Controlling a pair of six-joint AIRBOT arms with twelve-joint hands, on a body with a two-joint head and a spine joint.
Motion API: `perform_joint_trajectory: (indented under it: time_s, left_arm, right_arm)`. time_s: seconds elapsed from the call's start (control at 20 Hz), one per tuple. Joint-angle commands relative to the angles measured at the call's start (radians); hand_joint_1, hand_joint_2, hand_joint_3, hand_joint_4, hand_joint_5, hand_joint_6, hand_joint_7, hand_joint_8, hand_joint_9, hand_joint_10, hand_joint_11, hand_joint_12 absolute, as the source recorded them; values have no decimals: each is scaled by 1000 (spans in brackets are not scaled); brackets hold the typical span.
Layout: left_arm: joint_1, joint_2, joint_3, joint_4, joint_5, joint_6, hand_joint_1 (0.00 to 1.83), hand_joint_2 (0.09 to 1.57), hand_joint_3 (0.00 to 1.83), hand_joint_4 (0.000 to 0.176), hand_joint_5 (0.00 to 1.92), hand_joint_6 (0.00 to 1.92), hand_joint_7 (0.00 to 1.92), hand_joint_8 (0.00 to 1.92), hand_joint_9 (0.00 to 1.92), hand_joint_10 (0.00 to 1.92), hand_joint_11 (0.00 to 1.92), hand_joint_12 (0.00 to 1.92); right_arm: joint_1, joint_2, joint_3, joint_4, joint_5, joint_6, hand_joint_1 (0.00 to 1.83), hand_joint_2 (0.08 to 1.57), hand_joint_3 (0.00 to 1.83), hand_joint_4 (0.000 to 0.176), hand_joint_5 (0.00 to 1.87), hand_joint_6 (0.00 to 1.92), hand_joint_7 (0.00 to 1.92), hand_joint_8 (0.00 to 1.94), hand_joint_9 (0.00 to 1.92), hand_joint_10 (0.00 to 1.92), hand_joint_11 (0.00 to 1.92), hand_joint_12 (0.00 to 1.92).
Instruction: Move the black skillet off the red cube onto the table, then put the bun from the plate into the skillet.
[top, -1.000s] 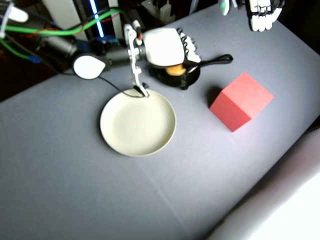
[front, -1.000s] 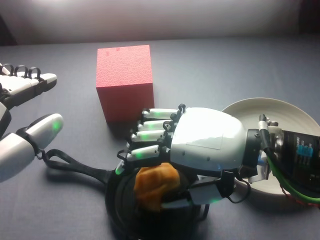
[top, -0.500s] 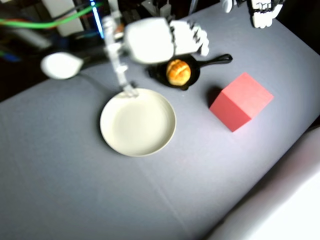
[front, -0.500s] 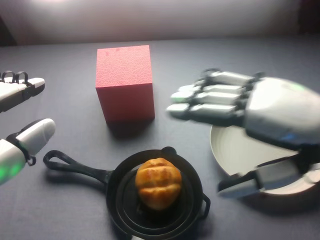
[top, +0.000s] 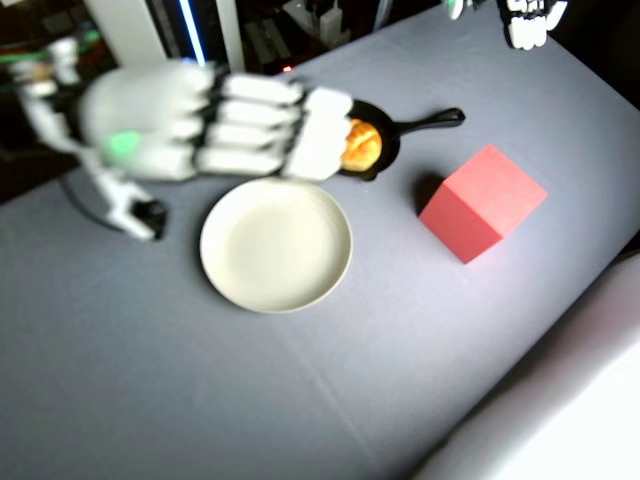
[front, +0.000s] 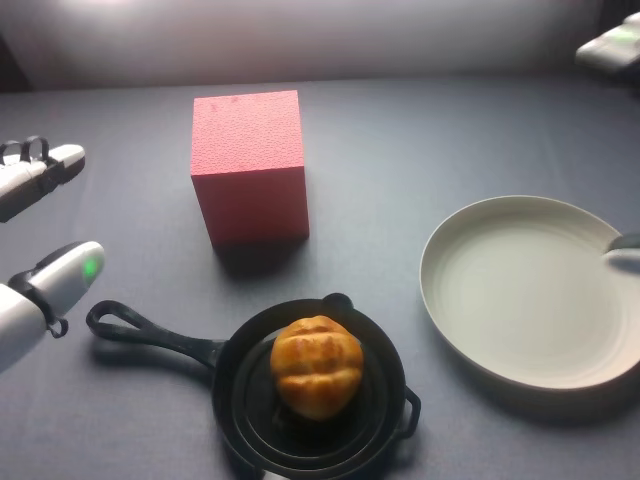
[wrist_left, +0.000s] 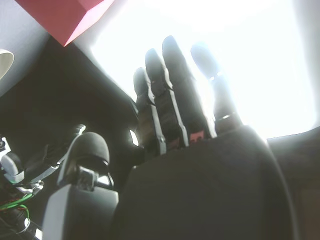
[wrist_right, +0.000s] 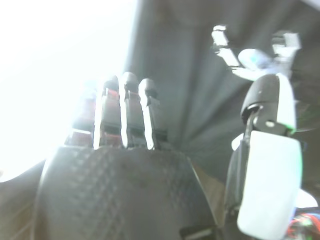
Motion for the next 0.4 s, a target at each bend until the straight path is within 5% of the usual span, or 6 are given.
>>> perform_joint_trajectory:
  time_s: [0.0,0.1,0.2,0.25,0.3,0.35]
  left_arm:
    - [-11,11,5,22,-126,-7,166,1374,0,0,276,0,533,0,595,37,0,1372]
    - [-27,11,8,43,-126,-10,276,1350,0,0,97,0,385,0,498,12,0,1237]
    - [-44,14,8,68,-126,-21,128,1324,0,0,3,0,208,0,344,0,0,1011]
    - [-57,16,8,83,-126,-20,150,1335,0,69,64,16,146,0,225,0,0,843]
    - [-73,20,9,102,-126,-15,153,1304,0,0,94,20,132,0,169,5,0,710]
    - [-99,26,12,127,-126,-10,195,1295,0,0,18,3,98,2,129,3,0,602]
  right_arm:
    - [-13,8,-7,27,212,1,715,983,7,34,291,5,356,8,354,17,193,95]
    - [-44,20,-22,68,235,2,677,1048,2,0,407,6,482,7,487,17,278,137]
    - [-44,20,-23,56,235,2,653,1132,7,0,397,2,567,11,557,16,366,170]
    - [-44,21,-25,42,235,2,702,1157,9,0,312,0,547,2,549,6,390,172]
    - [-43,22,-29,23,235,2,702,1221,25,44,144,0,377,0,367,0,272,111]
    - [-36,26,-36,-7,236,-7,698,1249,22,89,84,0,262,0,266,0,183,63]
